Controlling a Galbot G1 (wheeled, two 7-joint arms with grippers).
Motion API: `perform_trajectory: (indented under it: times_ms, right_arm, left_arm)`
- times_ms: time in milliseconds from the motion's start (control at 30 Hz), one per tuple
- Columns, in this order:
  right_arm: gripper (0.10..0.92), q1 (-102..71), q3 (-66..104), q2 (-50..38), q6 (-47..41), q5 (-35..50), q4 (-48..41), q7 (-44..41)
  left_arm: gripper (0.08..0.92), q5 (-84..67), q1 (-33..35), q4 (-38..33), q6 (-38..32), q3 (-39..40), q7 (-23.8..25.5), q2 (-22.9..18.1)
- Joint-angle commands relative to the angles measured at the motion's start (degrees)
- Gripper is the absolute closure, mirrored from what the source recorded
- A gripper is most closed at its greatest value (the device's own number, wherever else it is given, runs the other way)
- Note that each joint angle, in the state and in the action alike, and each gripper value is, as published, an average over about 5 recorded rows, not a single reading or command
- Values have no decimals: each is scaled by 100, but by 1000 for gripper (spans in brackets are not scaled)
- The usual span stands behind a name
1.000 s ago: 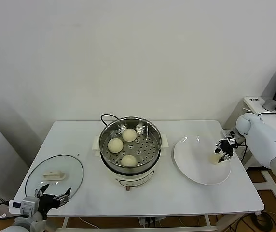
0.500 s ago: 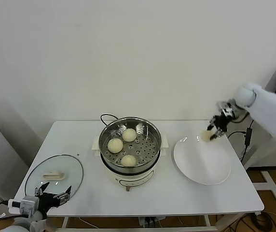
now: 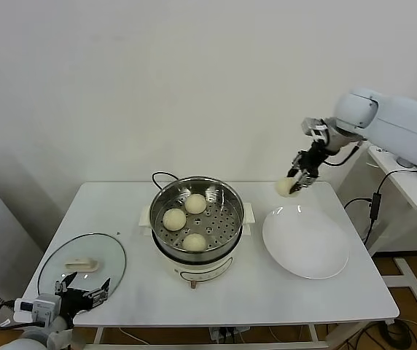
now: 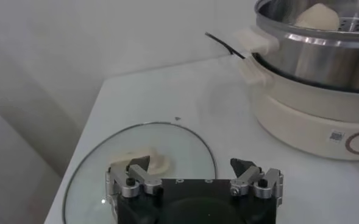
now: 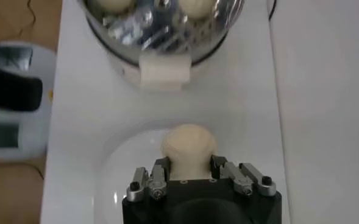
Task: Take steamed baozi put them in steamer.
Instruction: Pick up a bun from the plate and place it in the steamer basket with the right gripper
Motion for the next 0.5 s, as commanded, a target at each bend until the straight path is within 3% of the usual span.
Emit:
perform_trajectory:
  times_ms: [33, 500]
  right_arm:
    - [592, 520, -568, 773, -900, 1189, 530, 599]
    - [584, -187, -214, 1635, -1194, 1203, 280, 1172]
  left_arm:
    - [177, -1, -11, 9, -18, 28, 6, -11]
    - [177, -24, -57, 18, -30, 41, 7, -18]
